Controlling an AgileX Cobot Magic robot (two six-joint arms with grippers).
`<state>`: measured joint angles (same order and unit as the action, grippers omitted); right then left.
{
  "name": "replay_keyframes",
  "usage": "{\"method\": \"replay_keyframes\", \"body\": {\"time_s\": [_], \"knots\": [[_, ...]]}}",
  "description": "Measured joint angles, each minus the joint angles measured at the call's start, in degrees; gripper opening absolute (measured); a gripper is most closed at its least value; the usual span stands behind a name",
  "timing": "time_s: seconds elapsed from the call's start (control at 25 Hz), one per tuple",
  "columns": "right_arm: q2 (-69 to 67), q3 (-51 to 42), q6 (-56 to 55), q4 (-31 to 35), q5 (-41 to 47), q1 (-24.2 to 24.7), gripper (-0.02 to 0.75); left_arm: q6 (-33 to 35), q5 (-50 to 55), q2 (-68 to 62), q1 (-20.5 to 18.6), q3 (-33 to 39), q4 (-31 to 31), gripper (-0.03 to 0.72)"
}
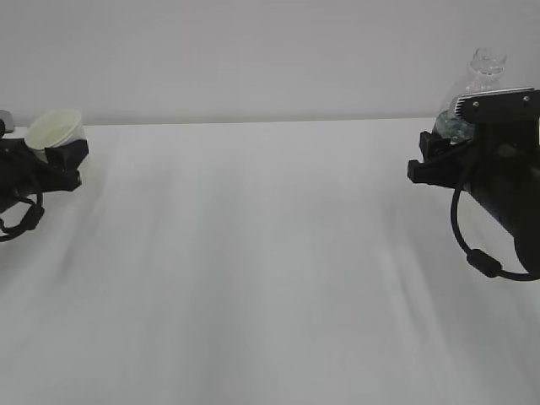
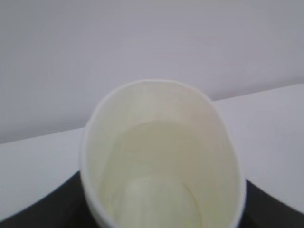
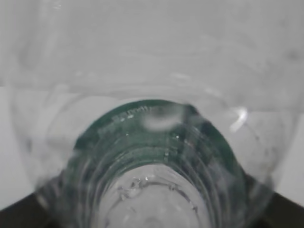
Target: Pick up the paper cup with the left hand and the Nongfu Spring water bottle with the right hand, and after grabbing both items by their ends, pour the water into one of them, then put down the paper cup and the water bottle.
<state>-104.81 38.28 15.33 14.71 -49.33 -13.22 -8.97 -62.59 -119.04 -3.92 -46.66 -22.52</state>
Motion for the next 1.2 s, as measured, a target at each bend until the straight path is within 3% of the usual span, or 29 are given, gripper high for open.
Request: {"method": "replay_keyframes", "body": {"time_s": [0.48,1.0,1.08,1.2], "knots": [[0.0,0.0,0.0,0.0,0.5,0.0,0.483,2.5,-1.6,-8.1,0.0,0.0,5.7,0.420],[0.0,0.0,0.0,0.0,0.8,0.0,0.483,3.2,-4.8,-9.9,0.0,-0.3,6.7,0.421],[0.0,0.0,0.0,0.0,0.8,0.0,0.483,3.2,-4.8,-9.9,0.0,-0.3,6.7,0.443],[0.0,0.0,0.0,0.0,0.9,0.0,0.483,3.3,-4.4,-10.0,0.0,-0.3,6.7,0.545]]}}
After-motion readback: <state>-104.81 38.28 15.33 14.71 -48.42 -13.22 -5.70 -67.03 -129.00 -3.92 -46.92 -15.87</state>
